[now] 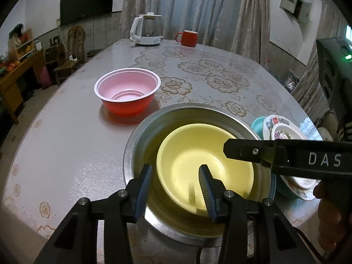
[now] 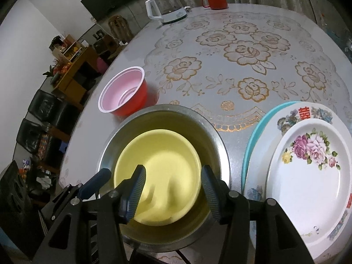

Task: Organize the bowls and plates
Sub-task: 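Lower the yellow bowl into the steel bowl and open both grippers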

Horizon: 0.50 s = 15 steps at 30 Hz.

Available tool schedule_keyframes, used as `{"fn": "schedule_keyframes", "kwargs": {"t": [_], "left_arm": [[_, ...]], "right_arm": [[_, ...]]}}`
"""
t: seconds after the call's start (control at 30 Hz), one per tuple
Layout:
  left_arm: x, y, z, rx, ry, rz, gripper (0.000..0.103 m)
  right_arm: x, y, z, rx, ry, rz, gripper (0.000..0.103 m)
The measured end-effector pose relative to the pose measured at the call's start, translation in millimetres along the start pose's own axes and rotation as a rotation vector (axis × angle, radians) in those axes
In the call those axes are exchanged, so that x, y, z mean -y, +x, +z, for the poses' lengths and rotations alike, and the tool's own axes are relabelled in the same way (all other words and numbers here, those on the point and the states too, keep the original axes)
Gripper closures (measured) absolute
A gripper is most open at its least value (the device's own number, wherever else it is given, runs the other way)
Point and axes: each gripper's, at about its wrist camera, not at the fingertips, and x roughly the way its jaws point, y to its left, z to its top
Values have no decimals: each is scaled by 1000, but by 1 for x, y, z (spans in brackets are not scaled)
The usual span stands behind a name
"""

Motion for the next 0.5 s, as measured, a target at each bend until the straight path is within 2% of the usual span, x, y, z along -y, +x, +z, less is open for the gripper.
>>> {"fn": "schedule_keyframes", "kwargs": {"t": [0.3, 0.5], "left_arm": [[0, -5, 2, 7, -4, 16, 57], [1, -8, 3, 16, -1, 19, 51]], "right_arm": [[1, -1, -2, 4, 6, 21, 50], [3, -3, -2, 7, 12, 38, 50]]}}
